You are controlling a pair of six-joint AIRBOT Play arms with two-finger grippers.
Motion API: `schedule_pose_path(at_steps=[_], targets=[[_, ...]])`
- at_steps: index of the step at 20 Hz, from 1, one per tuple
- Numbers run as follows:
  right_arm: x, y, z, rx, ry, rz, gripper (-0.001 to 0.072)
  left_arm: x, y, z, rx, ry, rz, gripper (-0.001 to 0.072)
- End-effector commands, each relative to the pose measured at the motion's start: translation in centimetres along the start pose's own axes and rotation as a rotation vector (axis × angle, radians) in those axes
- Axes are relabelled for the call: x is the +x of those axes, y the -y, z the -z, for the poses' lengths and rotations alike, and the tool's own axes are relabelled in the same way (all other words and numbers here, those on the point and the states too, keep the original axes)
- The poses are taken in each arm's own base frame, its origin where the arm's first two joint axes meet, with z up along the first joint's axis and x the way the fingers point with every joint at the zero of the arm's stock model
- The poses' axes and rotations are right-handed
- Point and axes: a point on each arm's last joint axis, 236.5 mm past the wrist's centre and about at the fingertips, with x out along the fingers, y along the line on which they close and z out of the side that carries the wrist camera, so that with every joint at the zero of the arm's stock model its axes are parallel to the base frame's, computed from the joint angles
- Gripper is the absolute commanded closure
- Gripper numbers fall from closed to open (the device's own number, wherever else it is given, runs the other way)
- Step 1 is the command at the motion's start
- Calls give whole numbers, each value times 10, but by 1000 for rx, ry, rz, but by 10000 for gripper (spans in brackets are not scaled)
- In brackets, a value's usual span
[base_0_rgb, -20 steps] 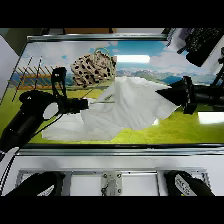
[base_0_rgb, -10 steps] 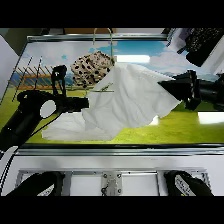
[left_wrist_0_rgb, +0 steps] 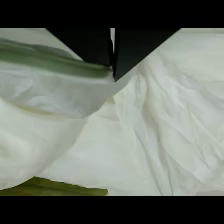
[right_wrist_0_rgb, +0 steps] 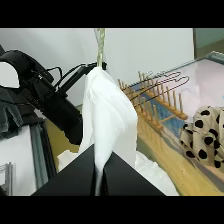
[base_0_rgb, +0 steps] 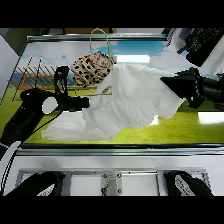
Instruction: Fold the clothes and pants, and hang the long-sleeved shirts on hangers.
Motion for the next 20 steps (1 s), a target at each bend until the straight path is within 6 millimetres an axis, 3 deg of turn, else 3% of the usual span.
schedule_pose_path(at_steps=[1, 7, 13, 15, 20], targets=[[0, 5, 15, 38, -62, 22, 708, -11, 6, -13, -6, 63, 39, 698], [5, 7, 49, 47, -207, 35, 706, -40, 14, -21, -12, 137, 91, 698], [5, 3, 53, 56, -218, 13, 704, -40, 12, -18, -12, 124, 85, 698], [6, 4, 48, 56, -199, 16, 707, -40, 12, -17, -12, 122, 84, 698], [11, 8, 4, 67, -9, 31, 708, -40, 18, -15, -24, 111, 108, 698]])
